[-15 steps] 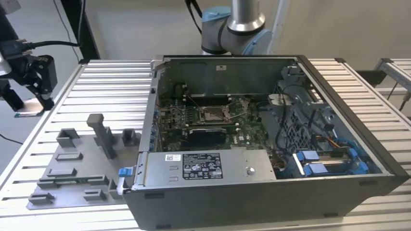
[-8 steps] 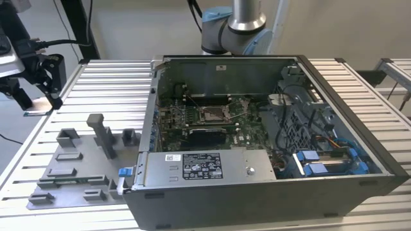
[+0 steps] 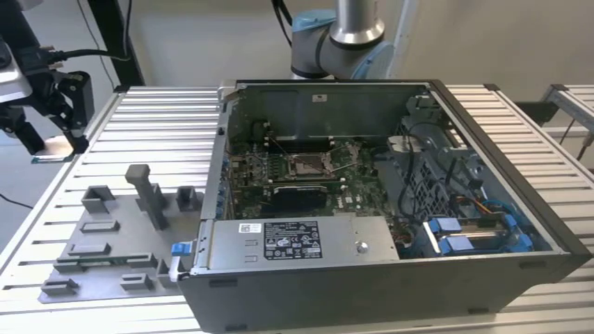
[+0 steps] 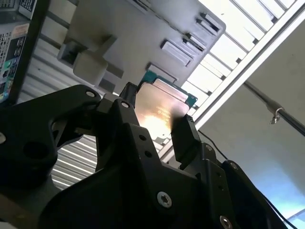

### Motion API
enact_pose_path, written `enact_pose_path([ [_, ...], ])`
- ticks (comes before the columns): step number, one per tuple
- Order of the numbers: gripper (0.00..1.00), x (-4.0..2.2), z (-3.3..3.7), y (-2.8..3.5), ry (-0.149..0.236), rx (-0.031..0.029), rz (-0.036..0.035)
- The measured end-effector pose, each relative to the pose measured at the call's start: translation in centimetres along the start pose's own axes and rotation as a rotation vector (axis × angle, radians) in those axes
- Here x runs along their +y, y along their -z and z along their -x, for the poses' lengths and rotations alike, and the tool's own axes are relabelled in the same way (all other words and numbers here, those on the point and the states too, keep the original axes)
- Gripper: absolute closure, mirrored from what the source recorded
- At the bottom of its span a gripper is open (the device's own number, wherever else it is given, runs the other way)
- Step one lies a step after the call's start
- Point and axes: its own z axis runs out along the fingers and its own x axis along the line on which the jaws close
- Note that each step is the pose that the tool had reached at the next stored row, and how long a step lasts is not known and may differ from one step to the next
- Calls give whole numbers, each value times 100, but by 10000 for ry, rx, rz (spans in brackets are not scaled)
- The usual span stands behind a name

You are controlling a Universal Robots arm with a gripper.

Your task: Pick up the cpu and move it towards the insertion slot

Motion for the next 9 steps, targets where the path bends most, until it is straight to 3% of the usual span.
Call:
enact_pose_path([
  [9,100,-11,342,3,-1,-1,0],
])
